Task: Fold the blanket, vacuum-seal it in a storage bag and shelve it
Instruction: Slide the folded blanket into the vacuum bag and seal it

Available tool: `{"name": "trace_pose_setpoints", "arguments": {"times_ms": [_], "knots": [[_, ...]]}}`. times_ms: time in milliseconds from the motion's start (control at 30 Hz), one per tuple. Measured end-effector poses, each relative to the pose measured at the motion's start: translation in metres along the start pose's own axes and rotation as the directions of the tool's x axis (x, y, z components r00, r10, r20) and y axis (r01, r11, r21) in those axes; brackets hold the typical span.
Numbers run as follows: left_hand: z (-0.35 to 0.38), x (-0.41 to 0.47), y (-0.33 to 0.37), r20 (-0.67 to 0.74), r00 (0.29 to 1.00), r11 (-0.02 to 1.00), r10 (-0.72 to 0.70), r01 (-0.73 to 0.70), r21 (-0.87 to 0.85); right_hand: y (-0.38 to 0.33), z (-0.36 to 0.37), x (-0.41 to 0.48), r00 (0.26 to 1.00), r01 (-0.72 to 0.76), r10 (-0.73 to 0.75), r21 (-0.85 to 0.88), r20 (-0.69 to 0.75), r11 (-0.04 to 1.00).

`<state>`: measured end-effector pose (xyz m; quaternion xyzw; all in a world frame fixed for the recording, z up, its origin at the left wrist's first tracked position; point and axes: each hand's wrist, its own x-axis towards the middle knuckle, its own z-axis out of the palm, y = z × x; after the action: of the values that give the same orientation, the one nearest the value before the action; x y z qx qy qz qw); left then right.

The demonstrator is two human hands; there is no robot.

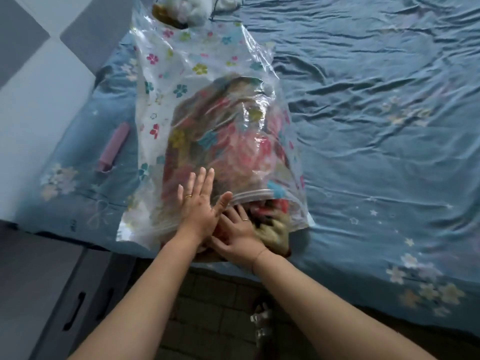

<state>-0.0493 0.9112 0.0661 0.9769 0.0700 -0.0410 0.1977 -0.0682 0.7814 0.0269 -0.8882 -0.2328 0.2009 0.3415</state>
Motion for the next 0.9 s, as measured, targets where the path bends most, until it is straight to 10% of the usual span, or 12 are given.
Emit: {"name": "trace_pose_setpoints", "arguments": {"times_ms": [167, 267, 533, 700, 900], "knots": [[0.012, -0.006, -0.013, 0.104, 0.99, 0.995, 0.091, -0.095, 0.032, 0.033, -0.025, -0.084, 0.801, 0.136, -0.099, 0.019, -0.591, 0.991], [0.024, -0.015, -0.013, 0.097, 0.968, 0.964, 0.233, -0.243, 0.106, 0.057, -0.043, -0.078, 0.675, -0.079, -0.042, -0.129, -0.737, 0.989], [0.035, -0.005, 0.018, -0.108, 0.892, 0.898, 0.438, -0.428, 0.1, 0.09, -0.081, -0.018, 0.755, -0.094, -0.042, -0.172, -0.654, 0.981], [0.044, -0.056, -0.037, -0.052, 0.69, 0.67, 0.722, -0.679, 0.301, 0.098, -0.025, -0.083, 0.77, -0.05, -0.227, -0.411, -0.596, 0.91], [0.066, -0.096, -0.059, 0.018, 0.751, 0.702, 0.66, -0.625, 0.342, 0.114, 0.042, -0.118, 0.934, -0.082, -0.129, -0.55, -0.334, 0.831]]}}
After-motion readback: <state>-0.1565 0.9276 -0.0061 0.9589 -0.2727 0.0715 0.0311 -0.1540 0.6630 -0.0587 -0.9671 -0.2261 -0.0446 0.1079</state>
